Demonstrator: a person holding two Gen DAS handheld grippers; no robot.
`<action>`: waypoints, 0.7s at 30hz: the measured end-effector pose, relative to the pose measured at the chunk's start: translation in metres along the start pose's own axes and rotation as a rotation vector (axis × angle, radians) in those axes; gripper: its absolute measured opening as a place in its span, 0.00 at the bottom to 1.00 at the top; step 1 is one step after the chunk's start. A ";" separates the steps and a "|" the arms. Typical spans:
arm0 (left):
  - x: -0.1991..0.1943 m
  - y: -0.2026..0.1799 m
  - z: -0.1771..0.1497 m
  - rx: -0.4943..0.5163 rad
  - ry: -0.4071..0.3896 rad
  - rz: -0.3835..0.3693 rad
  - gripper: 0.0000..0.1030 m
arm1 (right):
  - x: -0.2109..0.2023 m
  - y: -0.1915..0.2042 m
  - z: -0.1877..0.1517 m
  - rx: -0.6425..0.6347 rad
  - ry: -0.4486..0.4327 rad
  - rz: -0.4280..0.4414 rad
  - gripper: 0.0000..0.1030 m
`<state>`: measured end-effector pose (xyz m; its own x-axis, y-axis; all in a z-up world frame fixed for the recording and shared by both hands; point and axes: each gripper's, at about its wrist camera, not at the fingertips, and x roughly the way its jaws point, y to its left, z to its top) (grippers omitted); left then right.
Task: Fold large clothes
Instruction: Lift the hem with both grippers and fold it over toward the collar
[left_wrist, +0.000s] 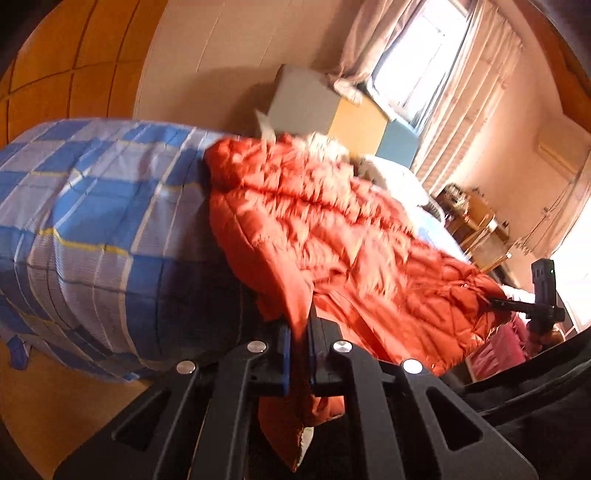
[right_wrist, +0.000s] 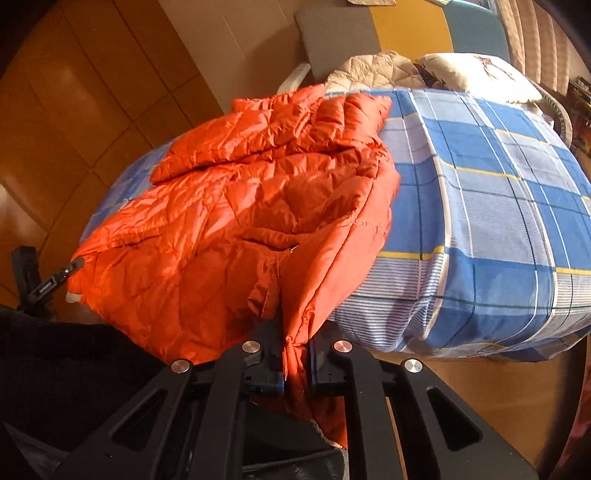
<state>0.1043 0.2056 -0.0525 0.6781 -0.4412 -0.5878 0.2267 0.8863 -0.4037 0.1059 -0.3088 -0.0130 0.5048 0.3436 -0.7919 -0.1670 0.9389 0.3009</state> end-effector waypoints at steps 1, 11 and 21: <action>-0.005 -0.001 0.007 0.008 -0.016 -0.007 0.05 | -0.005 0.002 0.006 -0.008 -0.014 0.006 0.08; -0.021 -0.006 0.070 0.049 -0.136 -0.074 0.05 | -0.033 0.011 0.077 -0.066 -0.183 0.065 0.08; 0.014 -0.007 0.161 0.058 -0.208 -0.110 0.05 | -0.016 -0.006 0.169 -0.055 -0.289 0.053 0.08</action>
<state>0.2248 0.2155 0.0551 0.7749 -0.5028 -0.3831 0.3432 0.8436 -0.4130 0.2420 -0.3231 0.0879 0.7130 0.3799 -0.5894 -0.2414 0.9221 0.3023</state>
